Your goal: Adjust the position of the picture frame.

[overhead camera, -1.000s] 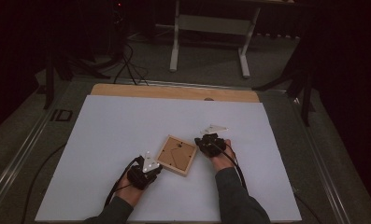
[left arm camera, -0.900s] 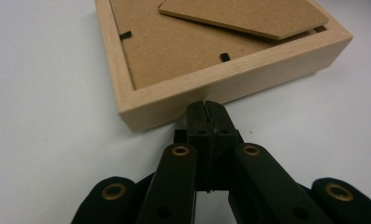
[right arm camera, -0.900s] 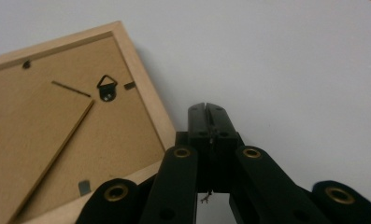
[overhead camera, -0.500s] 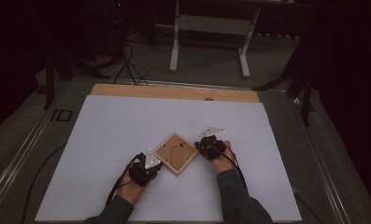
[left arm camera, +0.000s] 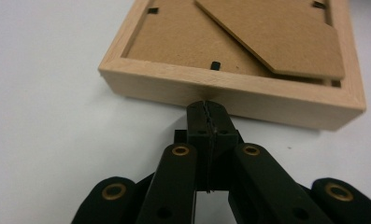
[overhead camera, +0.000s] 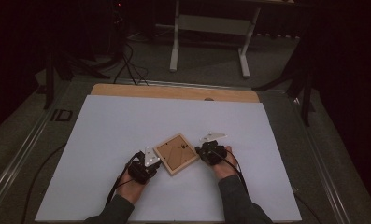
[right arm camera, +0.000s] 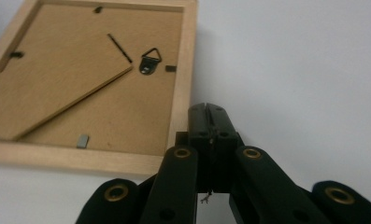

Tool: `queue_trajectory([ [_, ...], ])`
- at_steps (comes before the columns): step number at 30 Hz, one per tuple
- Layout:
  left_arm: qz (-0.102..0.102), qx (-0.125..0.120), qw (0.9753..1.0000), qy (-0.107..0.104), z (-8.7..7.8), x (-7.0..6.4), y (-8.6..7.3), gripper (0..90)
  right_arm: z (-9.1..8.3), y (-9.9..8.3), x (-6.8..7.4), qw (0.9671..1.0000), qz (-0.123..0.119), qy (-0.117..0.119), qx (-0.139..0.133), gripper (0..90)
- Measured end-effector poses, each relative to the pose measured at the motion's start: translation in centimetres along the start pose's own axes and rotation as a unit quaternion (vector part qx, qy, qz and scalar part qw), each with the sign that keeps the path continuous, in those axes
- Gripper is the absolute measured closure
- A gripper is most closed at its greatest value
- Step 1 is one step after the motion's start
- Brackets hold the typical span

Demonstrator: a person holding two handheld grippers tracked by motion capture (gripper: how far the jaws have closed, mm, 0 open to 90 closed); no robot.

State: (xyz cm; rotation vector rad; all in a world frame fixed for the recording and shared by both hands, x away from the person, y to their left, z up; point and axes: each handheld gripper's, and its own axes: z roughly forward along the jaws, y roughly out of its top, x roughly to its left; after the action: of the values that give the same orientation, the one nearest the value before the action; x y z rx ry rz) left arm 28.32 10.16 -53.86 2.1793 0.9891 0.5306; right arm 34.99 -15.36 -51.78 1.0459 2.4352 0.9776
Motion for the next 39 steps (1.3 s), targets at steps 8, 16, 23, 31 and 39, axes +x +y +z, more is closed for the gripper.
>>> queue_trajectory([
  [8, -0.012, 0.004, 0.9998, 0.015, 0.7, 0.9, 0.5, 89.8, -0.6, -0.7, 0.9, 1.0, -0.007, 0.0, -0.004, 89.9],
  [16, -0.033, 0.006, 0.9993, 0.014, 1.2, 2.0, 1.0, 89.8, -0.8, -1.1, 1.4, 0.9999, -0.001, 0.002, -0.012, 89.9],
  [23, -0.027, 0.015, 0.9995, 0.0, 0.5, 1.8, 0.5, 89.7, -0.9, -1.4, 1.9, 0.9998, 0.001, 0.008, -0.02, 89.9],
  [31, -0.026, 0.021, 0.9994, -0.013, -0.5, 1.2, -0.1, 89.6, -1.5, -1.8, 2.8, 0.9996, -0.009, 0.018, -0.019, 89.8],
  [39, -0.038, 0.02, 0.9991, -0.007, -0.4, 1.0, -0.1, 89.8, -1.9, -2.2, 3.1, 0.9995, -0.01, 0.02, -0.021, 89.8],
])
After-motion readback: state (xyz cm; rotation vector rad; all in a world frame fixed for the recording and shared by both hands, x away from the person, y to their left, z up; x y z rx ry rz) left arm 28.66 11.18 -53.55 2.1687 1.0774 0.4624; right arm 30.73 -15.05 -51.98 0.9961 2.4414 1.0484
